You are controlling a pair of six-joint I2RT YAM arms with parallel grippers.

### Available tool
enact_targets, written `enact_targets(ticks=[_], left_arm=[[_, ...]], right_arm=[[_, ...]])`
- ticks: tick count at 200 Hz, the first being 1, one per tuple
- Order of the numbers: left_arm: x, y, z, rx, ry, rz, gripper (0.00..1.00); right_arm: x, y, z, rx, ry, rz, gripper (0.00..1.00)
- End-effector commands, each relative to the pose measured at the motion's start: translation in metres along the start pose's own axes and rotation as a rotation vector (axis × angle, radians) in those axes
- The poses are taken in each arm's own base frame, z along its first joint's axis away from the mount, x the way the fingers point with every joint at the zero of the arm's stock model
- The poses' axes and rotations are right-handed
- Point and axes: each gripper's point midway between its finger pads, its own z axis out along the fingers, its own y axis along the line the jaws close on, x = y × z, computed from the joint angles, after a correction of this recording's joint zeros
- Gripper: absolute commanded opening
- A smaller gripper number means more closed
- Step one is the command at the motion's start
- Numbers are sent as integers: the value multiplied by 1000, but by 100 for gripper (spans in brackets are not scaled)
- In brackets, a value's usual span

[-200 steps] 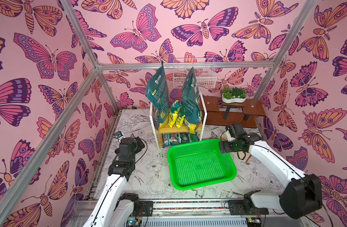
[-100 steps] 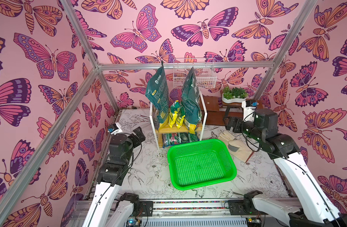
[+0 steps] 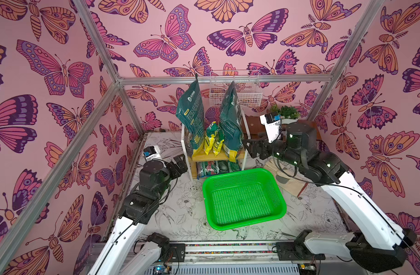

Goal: Take down the fertilizer bag from the shelf
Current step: Pick up the fertilizer bag from the shelf.

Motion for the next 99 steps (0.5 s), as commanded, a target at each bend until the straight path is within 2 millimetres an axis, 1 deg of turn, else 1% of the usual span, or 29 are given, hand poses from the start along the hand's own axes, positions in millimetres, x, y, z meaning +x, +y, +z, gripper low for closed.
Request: enact_targets(ticks=[1,31,71,99], left_arm=[[5,4,1,-23,12,-7,100],[12,8,2,-28,22,-8,100],[16,11,2,-32,26,-4,100],[18,13,3,-37,31,-2,100]], right_arm=[[-11,-3,12,60,-35,-80,86],[-20,-10,28,124,-74,-125,84],[-28,-8,47,133,-113,-170,80],[-31,-10,57,150,-124,-180,74]])
